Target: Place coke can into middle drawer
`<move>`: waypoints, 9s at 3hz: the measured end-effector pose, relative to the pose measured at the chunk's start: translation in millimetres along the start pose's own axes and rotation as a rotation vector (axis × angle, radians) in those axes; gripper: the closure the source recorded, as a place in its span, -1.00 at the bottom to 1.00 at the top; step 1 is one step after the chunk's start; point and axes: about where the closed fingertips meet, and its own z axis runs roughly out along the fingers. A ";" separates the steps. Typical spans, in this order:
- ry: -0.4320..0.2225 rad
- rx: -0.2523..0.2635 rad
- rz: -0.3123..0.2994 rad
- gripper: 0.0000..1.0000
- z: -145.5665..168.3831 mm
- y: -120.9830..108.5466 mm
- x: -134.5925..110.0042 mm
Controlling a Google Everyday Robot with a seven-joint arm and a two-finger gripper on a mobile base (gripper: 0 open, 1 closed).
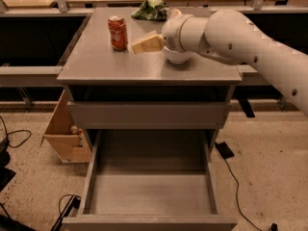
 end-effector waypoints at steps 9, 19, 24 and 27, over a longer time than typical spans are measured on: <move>-0.064 0.074 0.321 0.91 216.0 -16.9 29.7; -0.142 -0.197 0.331 1.00 -80.8 110.3 169.6; -0.067 -0.594 0.217 1.00 30.4 251.7 384.2; -0.122 -0.625 0.249 1.00 31.0 273.9 417.8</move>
Offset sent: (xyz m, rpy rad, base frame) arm 0.1203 0.0607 -0.0578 0.2072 0.1733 -0.1857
